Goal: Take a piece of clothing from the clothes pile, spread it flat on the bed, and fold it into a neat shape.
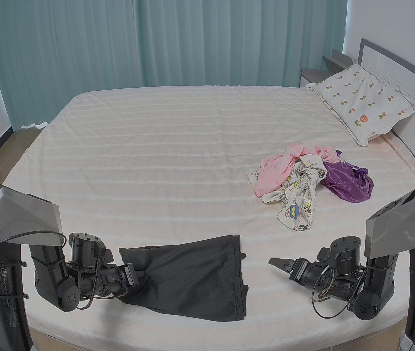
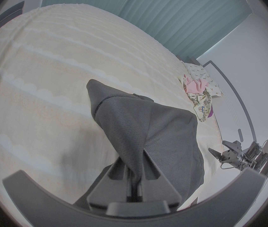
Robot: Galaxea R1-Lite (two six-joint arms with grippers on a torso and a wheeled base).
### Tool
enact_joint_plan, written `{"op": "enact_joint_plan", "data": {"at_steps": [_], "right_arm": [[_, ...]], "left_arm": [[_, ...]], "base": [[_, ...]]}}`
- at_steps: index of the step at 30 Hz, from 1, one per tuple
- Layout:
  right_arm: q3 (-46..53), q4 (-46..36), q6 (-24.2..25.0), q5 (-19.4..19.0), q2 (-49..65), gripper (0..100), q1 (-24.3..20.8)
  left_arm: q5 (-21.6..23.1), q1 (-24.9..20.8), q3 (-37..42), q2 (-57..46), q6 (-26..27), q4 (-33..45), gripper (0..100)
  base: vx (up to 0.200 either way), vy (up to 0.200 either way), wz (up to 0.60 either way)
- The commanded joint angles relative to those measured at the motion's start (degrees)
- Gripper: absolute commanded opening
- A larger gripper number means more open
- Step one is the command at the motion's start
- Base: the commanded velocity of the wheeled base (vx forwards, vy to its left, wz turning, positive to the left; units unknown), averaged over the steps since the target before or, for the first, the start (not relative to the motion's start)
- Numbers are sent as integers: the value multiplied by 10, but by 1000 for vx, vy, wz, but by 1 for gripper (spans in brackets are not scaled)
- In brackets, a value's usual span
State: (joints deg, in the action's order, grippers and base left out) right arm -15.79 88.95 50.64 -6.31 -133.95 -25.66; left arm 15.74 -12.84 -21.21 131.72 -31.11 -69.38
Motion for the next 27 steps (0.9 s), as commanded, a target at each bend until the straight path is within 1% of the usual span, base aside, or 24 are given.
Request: {"op": "enact_joint_plan", "data": {"at_steps": [1, 13, 24, 27], "right_arm": [[3, 3, 0, 0, -1, 100, 0], [8, 3, 0, 1, 2, 100, 0], [7, 3, 0, 1, 1, 100, 1], [7, 3, 0, 1, 1, 100, 1]], "left_arm": [[-2, 0, 7, -8, 0, -1, 0], [-20, 3, 12, -14, -7, -1, 0], [-20, 10, 24, -22, -9, -1, 0], [-19, 19, 35, -38, -10, -1, 0]], "base": [[0, 0, 0], [0, 0, 0], [0, 200, 0], [0, 200, 0]]}}
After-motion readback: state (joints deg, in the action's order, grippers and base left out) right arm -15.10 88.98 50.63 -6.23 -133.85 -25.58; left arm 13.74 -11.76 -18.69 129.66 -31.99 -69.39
